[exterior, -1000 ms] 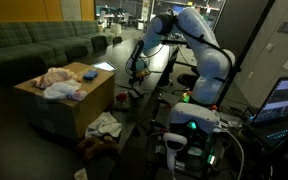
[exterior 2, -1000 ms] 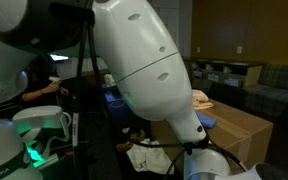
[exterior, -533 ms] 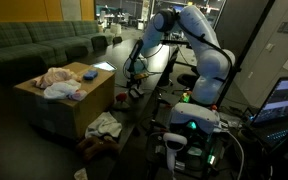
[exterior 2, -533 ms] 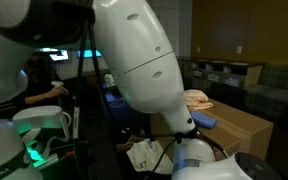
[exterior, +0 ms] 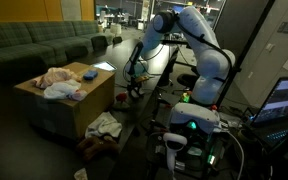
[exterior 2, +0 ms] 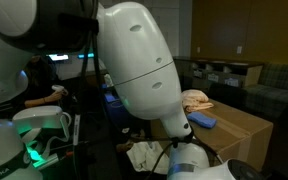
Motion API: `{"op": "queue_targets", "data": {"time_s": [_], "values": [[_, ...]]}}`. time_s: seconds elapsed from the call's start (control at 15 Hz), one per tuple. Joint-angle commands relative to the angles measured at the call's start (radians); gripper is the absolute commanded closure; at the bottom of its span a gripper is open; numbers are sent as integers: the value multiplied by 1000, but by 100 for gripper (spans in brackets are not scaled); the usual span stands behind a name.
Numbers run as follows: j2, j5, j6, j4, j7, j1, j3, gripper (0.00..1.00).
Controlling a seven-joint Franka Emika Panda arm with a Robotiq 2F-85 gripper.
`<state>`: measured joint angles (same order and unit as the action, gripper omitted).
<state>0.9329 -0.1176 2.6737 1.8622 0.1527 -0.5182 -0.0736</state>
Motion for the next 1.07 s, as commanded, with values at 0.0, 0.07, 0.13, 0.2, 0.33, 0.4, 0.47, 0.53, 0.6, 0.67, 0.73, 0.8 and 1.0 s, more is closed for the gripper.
{"op": "queue_targets", "data": {"time_s": [0.0, 0.07, 0.13, 0.2, 0.33, 0.4, 0.47, 0.53, 0.6, 0.67, 0.73, 0.8, 1.0], "values": [[19, -25, -15, -23, 50, -32, 25, 0], [25, -25, -16, -26, 54, -34, 28, 0], [30, -25, -19, -28, 59, -36, 31, 0], [37, -24, -21, -32, 64, -38, 34, 0], [49, -25, -27, -43, 70, -43, 42, 0], [56, -24, -29, -49, 72, -43, 44, 0], [63, -24, -34, -55, 75, -45, 48, 0], [69, -24, -32, -62, 76, -44, 50, 0], [76, -23, -33, -70, 78, -44, 51, 0], [84, -22, -30, -79, 77, -42, 51, 0], [92, -21, -27, -88, 76, -40, 50, 0], [99, -19, -28, -99, 77, -40, 49, 0], [117, -17, -32, -125, 76, -41, 46, 0]]}}
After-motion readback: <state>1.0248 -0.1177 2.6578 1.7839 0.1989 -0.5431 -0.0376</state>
